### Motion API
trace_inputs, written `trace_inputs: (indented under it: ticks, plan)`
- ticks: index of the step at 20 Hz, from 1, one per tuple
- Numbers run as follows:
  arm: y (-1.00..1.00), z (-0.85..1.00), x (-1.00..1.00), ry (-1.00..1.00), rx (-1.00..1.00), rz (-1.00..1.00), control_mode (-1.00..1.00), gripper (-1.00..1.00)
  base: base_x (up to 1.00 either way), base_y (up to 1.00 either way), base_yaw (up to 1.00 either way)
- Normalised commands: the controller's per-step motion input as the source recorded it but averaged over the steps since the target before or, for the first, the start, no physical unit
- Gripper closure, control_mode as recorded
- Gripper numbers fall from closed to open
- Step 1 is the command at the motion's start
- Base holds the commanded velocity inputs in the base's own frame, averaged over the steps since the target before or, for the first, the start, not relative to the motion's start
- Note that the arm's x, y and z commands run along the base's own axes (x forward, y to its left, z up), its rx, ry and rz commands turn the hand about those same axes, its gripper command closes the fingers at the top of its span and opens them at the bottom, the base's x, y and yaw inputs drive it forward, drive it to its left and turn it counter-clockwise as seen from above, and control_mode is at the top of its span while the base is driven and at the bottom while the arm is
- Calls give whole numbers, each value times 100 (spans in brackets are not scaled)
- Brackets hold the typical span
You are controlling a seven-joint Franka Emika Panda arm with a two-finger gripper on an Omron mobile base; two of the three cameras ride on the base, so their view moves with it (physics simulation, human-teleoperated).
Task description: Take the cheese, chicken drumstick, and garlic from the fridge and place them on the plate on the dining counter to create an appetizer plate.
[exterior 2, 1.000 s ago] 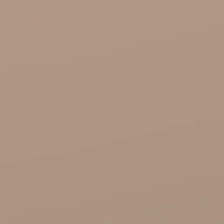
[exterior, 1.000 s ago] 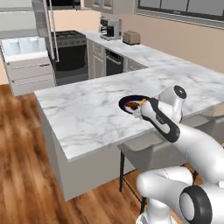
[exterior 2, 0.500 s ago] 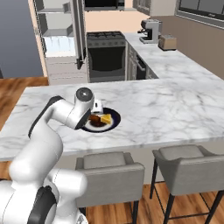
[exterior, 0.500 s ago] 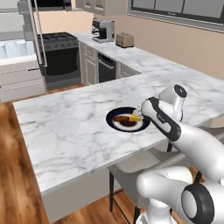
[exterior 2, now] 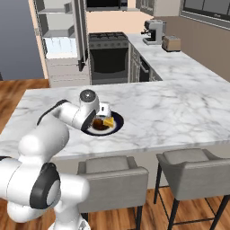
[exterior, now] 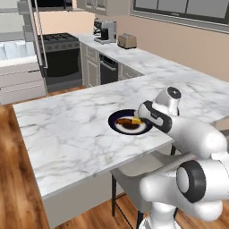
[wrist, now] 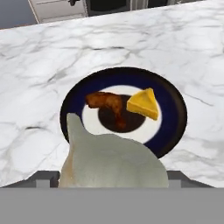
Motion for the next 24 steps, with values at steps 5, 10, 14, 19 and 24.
trace_inputs:
  ticks: [5, 10, 14, 19, 24]
  plan:
    - [-8, -56, 37, 17, 0, -17, -100, 100, 0, 0, 0]
    - [0, -20, 65, 16, 4, -10, -100, 100, 0, 0, 0]
    - [0, -26, 74, 14, 4, -10, -100, 100, 0, 0, 0]
    - [0, -61, 83, 10, 0, -8, -100, 100, 0, 0, 0]
    - [-1, -60, 72, 12, 0, -6, -100, 100, 0, 0, 0]
